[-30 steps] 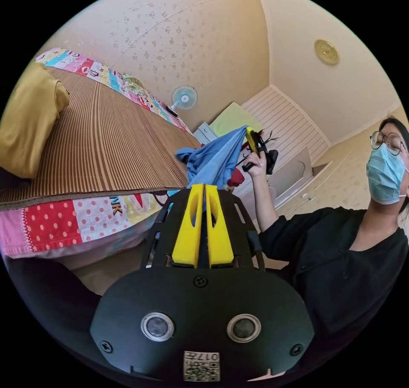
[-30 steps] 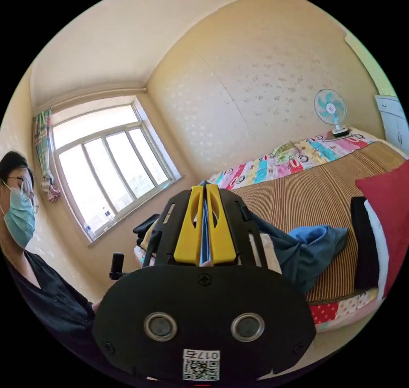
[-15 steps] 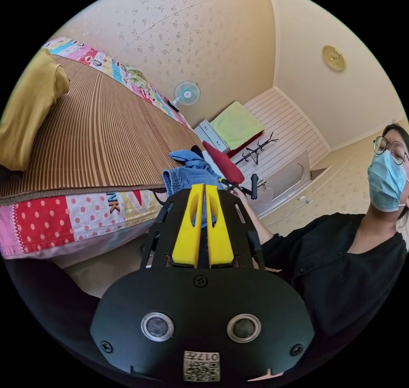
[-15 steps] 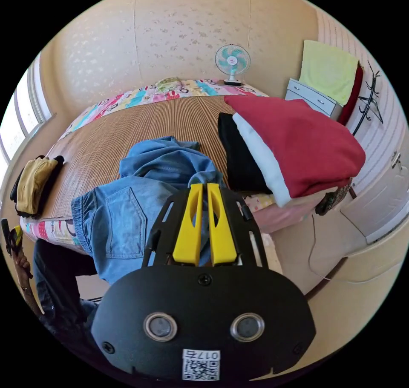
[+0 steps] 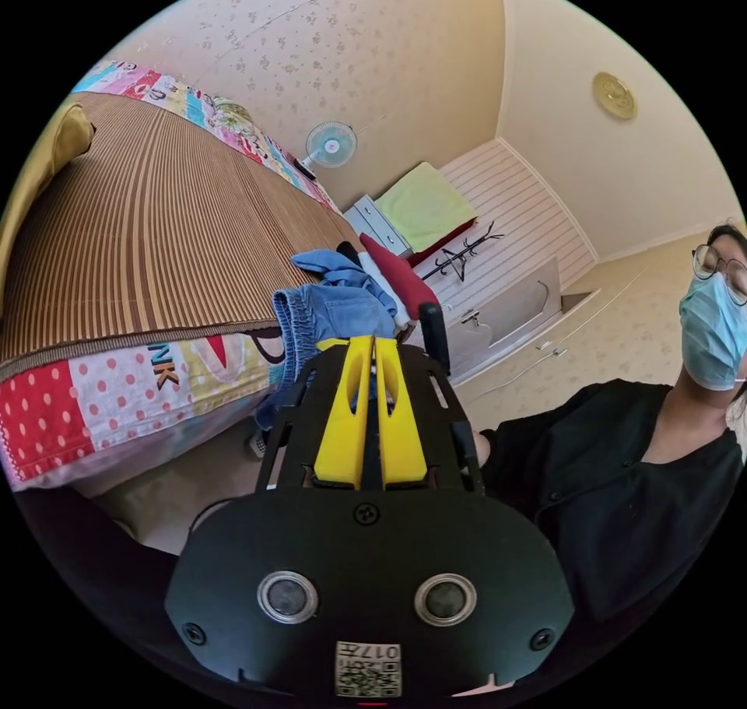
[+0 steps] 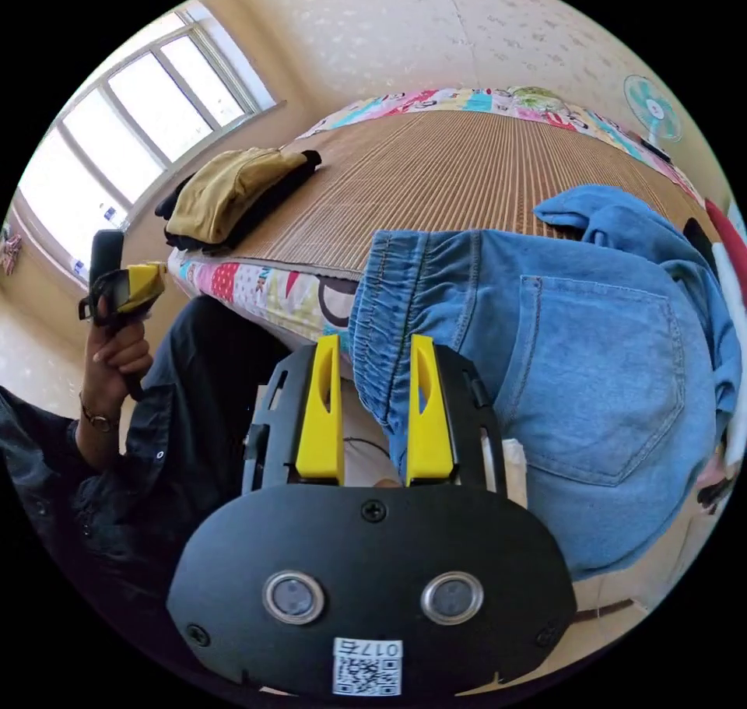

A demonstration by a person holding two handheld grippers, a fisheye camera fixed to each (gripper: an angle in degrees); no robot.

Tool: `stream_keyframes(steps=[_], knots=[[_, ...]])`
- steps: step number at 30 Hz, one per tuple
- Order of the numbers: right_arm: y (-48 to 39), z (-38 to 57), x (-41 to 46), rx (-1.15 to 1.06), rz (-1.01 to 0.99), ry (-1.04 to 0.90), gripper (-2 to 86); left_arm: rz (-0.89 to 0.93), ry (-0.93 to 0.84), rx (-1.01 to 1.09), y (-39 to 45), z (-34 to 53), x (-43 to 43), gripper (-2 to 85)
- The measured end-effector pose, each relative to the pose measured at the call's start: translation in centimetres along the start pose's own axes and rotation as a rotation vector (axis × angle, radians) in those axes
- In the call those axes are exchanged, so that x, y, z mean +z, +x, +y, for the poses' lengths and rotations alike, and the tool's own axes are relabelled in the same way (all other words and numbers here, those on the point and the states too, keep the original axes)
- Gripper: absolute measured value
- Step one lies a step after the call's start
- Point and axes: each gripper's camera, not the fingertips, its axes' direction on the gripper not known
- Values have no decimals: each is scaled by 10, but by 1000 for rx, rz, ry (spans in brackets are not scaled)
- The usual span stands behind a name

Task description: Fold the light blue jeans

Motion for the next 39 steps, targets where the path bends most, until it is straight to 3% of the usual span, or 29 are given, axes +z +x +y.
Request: stream_keyframes(steps=[3,7,10,14,21,26,29,33,39], knots=[[-2,-4,8,-9,87,-20,118,-10,5,-3,1,5,-2,-10],[38,20,-13,76,-41,94,73,-25,27,-13,-3,9,-8,-10],[110,71,-64,200,-393,356,43,-15,45,-26,-9,11,-10,-10],[173,131,-114,231,-649,649,37,3,27,-36,-13,15,1,-10],[235,205,-181,6,-994,1049,34,14,-50,5,-2,20,27,-10],[269,229,-176,-160,-1306,1254,35,5,-94,78,20,29,39,-9],[284,228,-160,-117,-1449,1227,35,29,-76,141,37,34,38,-4],[265,209,-150,-165,-1447,957,32,92,-91,267,67,28,44,45],[242,197,-136,-261,-1693,824,30,-31,-113,648,148,18,52,117]])
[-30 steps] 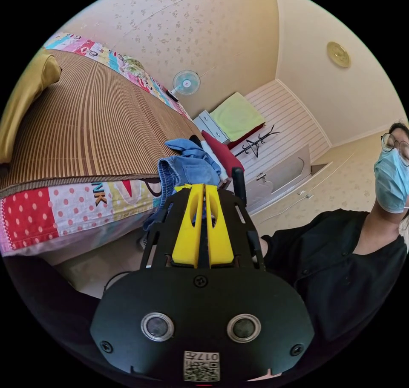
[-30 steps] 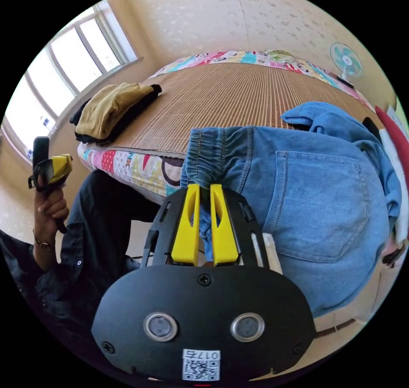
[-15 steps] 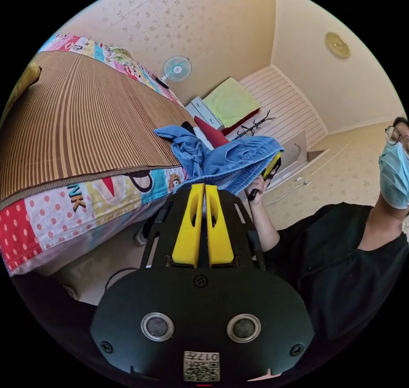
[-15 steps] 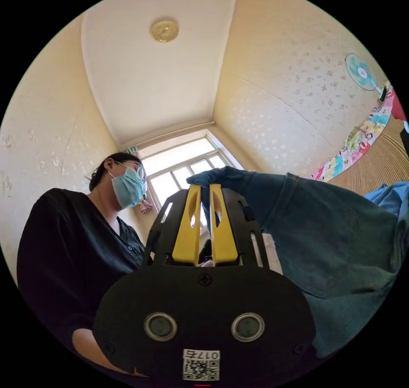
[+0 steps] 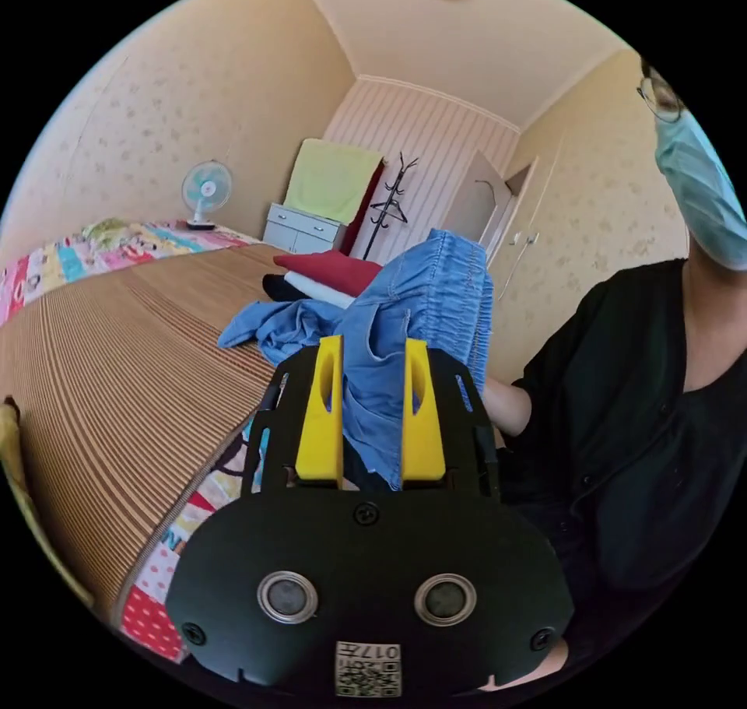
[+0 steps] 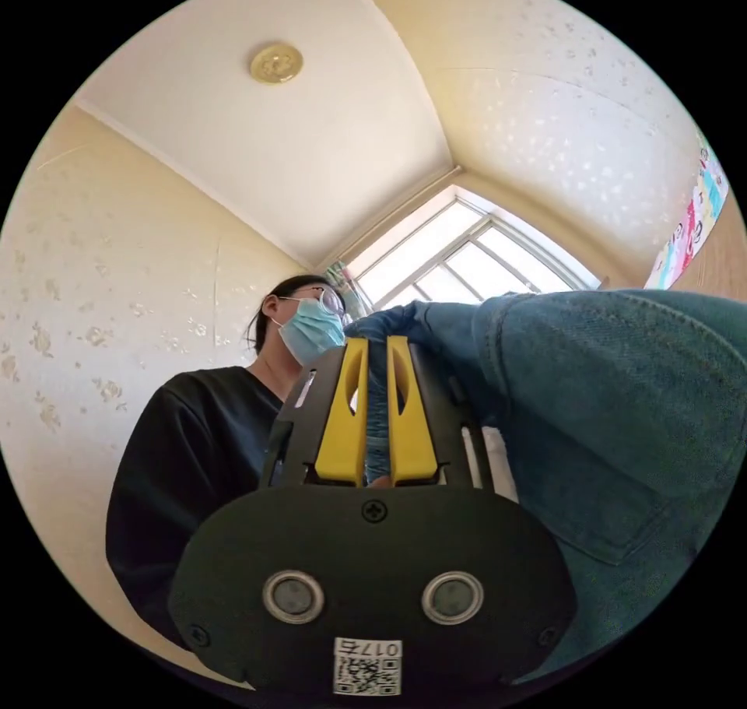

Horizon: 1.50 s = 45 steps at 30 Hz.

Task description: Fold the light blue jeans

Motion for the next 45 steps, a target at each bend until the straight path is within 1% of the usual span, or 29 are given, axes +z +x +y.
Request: stream_keyframes(steps=[2,6,9,12,13,14,16,18,19,20,21,22,23,24,25,27,30,33,35,36,37,40,42,44,45], knots=[[-2,-1,5,26,-17,-43,32,-8,-23,134,25,-18,2,128],[-11,-4,28,105,100,-222,40,28,-35,284,54,-34,7,133],[-19,-4,37,150,177,-299,53,47,-115,393,74,-41,20,126],[-27,-1,24,193,199,-249,61,100,-140,474,91,-42,28,73],[-33,1,16,189,206,-217,63,100,-139,493,98,-41,31,34],[-37,1,13,177,205,-206,63,59,-121,502,105,-39,34,10],[-54,3,1,135,263,-151,66,-2,-85,461,108,-38,35,-1],[-92,6,-12,41,453,-85,72,8,-27,373,99,-41,29,-6],[-112,8,-12,-4,576,-75,73,47,35,306,88,-42,20,-8],[-122,9,-11,-24,645,-74,73,95,106,233,74,-43,10,-8],[-142,13,-5,-77,781,-73,71,111,138,195,66,-44,5,-9],[-152,16,0,-116,843,-68,63,115,186,123,54,-48,-5,-9],[-173,25,11,-212,949,-44,46,101,209,88,47,-55,-13,-9],[-191,35,21,-309,1010,-8,41,92,217,86,46,-59,-17,-10],[-206,45,29,-376,1030,37,38,74,228,103,48,-69,-25,-10],[-222,58,37,-431,1003,77,39,37,248,120,53,-86,-35,-10],[-237,85,53,-522,987,82,51,16,291,108,61,-119,-51,-10],[-245,124,70,-642,1110,153,70,10,353,121,73,-151,-70,-10],[-241,141,78,-624,1208,185,85,47,406,135,82,-174,-84,-10],[-233,149,82,-577,1264,194,101,55,413,138,85,-180,-88,-10],[-225,153,87,-534,1280,195,123,61,414,143,91,-192,-92,-10],[-203,158,102,-496,1289,203,157,34,381,129,107,-216,-100,-10],[-176,147,121,-450,1305,235,174,32,374,129,114,-223,-104,-10],[-163,126,140,-430,1349,223,170,18,384,106,118,-227,-119,-10],[-166,106,154,-454,1387,189,158,4,391,95,117,-227,-127,-10]])
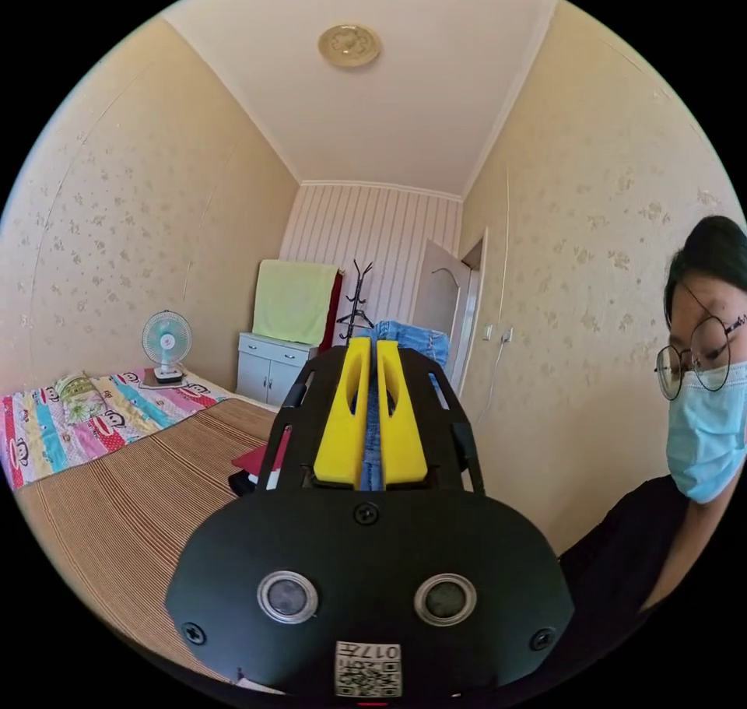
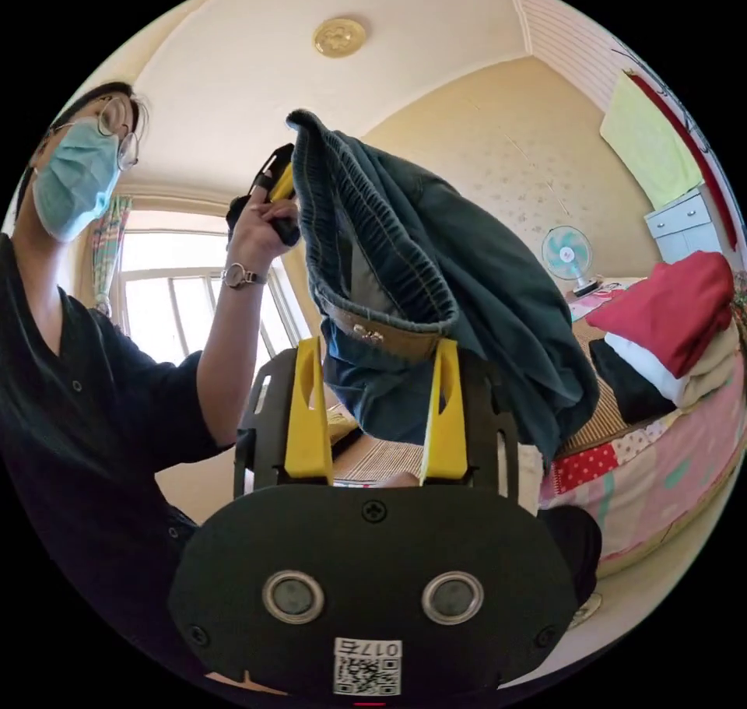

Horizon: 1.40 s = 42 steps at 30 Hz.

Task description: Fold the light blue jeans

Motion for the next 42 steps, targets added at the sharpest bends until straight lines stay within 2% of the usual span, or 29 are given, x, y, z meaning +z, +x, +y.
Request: stream_keyframes(steps=[4,6,7,10,13,16,20,24,28,33,36,37,40,41,42], knots=[[-46,-124,-32,-283,73,190,102,-169,175,-41,-15,-34,-109,-10],[-66,-197,-41,-324,122,214,86,-173,261,-44,-19,-55,-167,-10],[-76,-223,-41,-347,128,203,81,-137,268,-8,-15,-73,-196,-10],[-163,-352,-32,-555,152,215,73,-200,256,57,6,-120,-248,-10],[-226,-420,-35,-621,136,251,73,-191,291,97,35,-166,-296,-9],[-318,-491,-36,-763,261,292,74,-184,306,173,69,-216,-329,-9],[-381,-538,-33,-816,280,295,78,-421,376,288,110,-279,-342,-9],[-411,-565,-22,-775,279,311,80,-468,388,306,114,-314,-337,-9],[-397,-547,8,-788,213,317,84,-481,403,316,93,-301,-323,-9],[-330,-523,102,-768,158,183,85,-526,318,315,19,-251,-278,-9],[-261,-550,220,-649,165,47,86,-658,170,150,-89,-265,-224,-8],[-247,-561,253,-620,189,16,86,-718,66,71,-151,-292,-191,-8],[-165,-643,487,-543,420,-195,91,-861,-184,-115,-347,-376,-108,-2],[-148,-649,524,-523,461,-258,92,-887,-303,-168,-422,-391,-84,4],[-111,-652,588,-444,538,-432,90,-897,-380,-202,-457,-390,-73,7]])
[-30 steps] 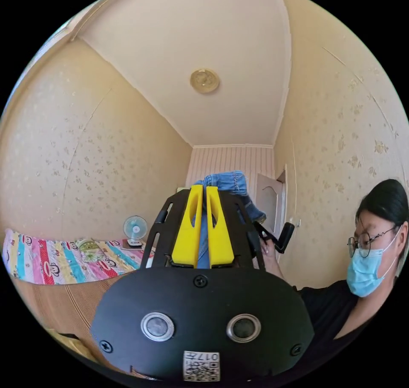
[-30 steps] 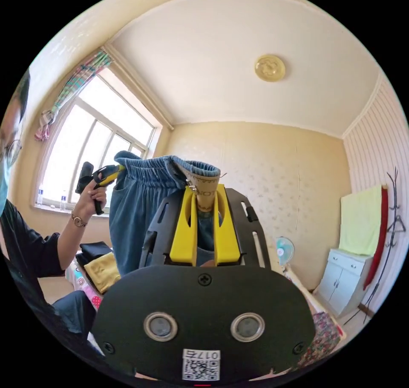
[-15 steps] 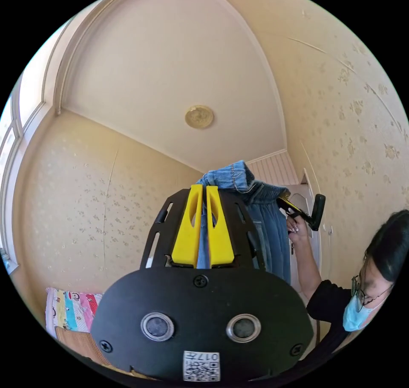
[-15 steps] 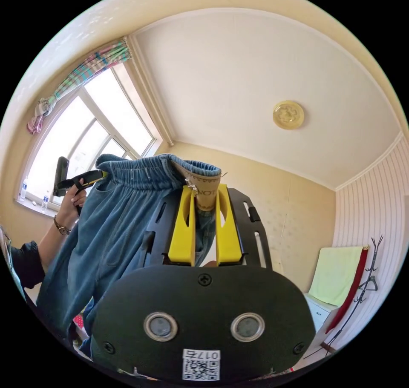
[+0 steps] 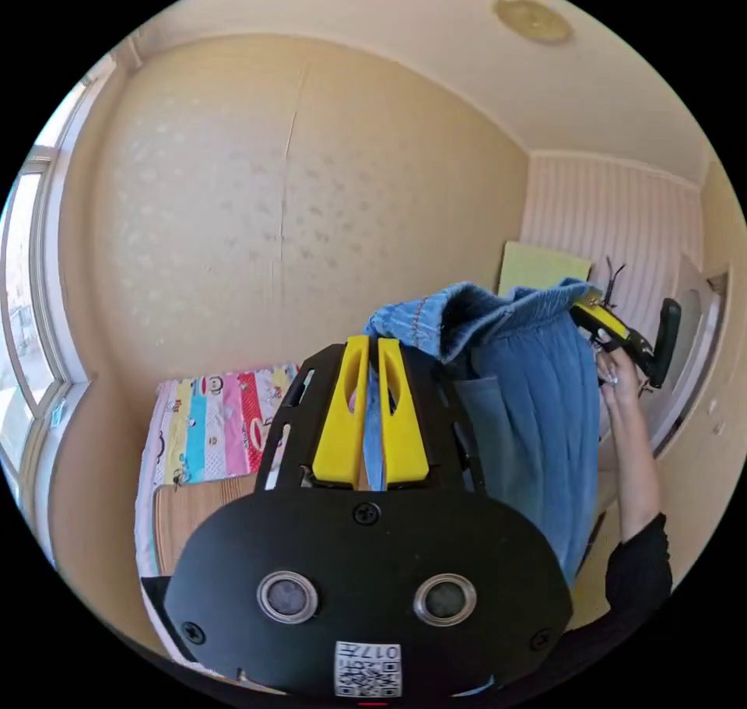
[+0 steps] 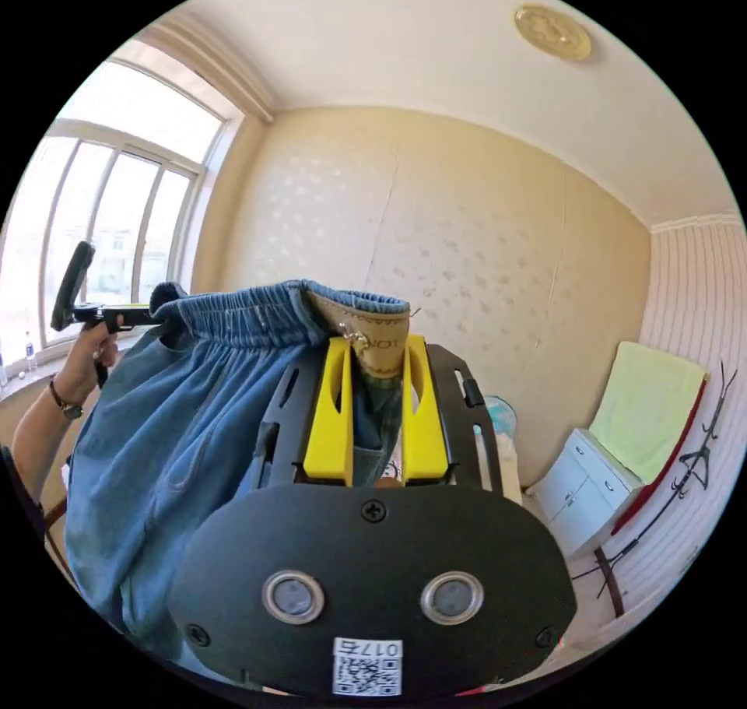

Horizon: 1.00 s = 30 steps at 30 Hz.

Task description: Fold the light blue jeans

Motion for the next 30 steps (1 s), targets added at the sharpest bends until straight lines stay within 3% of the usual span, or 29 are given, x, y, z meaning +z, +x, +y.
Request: stream_keyframes(steps=[2,3,6,10,11,13,15,17,18,21,26,30], knots=[[5,1,95,108,0,-241,82,-128,-245,-41,-39,-7,99,17],[-1,19,149,125,-57,-319,78,-145,-245,-42,-43,0,118,21],[-49,108,279,-66,-281,-515,80,28,-287,109,-42,74,225,30],[-120,302,431,-185,-389,-934,74,181,-645,35,-48,262,412,32],[-129,330,447,-184,-388,-989,72,157,-794,8,-47,324,461,30],[-152,396,477,-191,-359,-1112,66,118,-927,5,-37,401,505,19],[-176,443,491,-227,-305,-1139,49,98,-921,4,-19,447,517,0],[-186,440,489,-269,-274,-1065,34,26,-741,-49,-5,462,498,-7],[-193,430,493,-307,-268,-1086,26,29,-736,-64,-3,463,497,-8],[-211,401,505,-439,-285,-1273,15,65,-742,-92,11,457,489,-10],[-258,394,472,-662,-569,-1525,9,143,-681,-127,33,454,441,-10],[-290,457,476,-809,-420,-1666,11,151,-773,-159,45,478,432,-10]])
